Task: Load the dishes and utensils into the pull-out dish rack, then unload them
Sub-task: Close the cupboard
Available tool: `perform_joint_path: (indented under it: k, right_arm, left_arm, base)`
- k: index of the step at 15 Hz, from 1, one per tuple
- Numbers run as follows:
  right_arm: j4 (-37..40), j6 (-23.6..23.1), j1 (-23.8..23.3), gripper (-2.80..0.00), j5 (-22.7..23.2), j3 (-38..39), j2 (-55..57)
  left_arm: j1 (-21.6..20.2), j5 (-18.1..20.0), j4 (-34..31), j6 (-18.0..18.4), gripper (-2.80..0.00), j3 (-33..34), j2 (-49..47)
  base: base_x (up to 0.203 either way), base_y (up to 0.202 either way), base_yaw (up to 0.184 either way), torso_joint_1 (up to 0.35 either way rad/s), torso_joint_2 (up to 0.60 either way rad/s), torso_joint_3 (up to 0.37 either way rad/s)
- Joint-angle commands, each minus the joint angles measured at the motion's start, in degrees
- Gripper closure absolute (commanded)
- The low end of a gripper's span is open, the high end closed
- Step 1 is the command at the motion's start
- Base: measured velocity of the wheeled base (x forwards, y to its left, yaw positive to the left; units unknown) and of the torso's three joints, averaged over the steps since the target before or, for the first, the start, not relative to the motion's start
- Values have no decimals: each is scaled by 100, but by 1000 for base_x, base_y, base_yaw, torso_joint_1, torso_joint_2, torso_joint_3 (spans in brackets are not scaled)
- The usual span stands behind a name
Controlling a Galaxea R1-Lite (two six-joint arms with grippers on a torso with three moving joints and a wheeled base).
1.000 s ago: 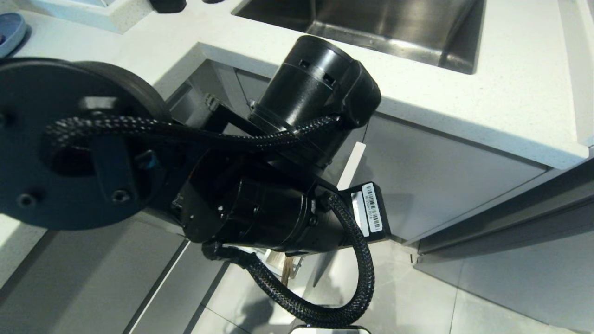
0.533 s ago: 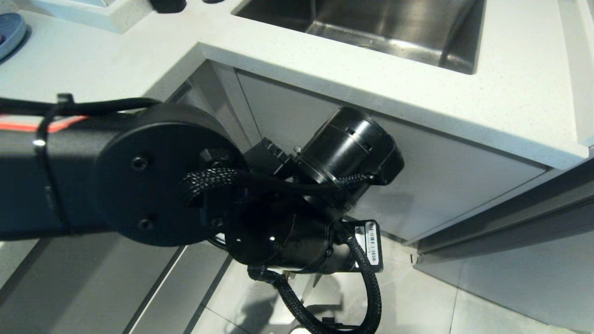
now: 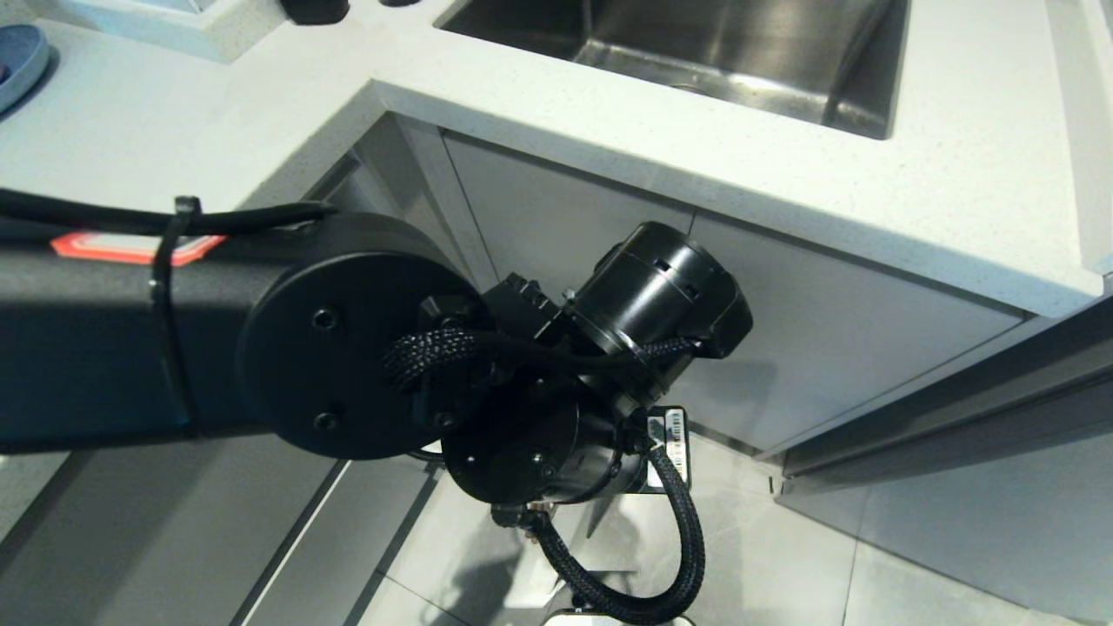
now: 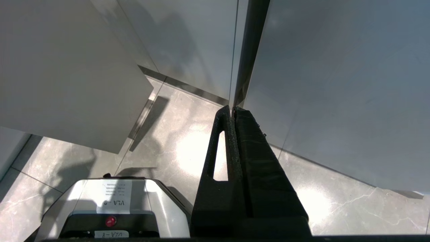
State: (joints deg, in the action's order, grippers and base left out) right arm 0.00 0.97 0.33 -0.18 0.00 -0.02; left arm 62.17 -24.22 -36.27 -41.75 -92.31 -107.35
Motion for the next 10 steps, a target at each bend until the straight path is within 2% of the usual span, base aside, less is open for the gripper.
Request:
perform_joint_path:
  k: [1, 5, 10]
  right_arm:
    - [-5, 0, 2, 0, 1, 9, 2]
    - [0, 0, 2, 0, 1, 9, 2]
    - [0, 0, 2, 0, 1, 9, 2]
  left_arm:
    - [-38, -182, -21, -18, 0, 2, 4]
    - [-109, -233, -21, -10, 0, -6, 56]
    - [-378, -233, -29, 215, 0, 2, 109]
  base:
    - [0, 0, 0, 0, 0, 0]
    - [0, 0, 0, 0, 0, 0]
    - [0, 0, 0, 0, 0, 0]
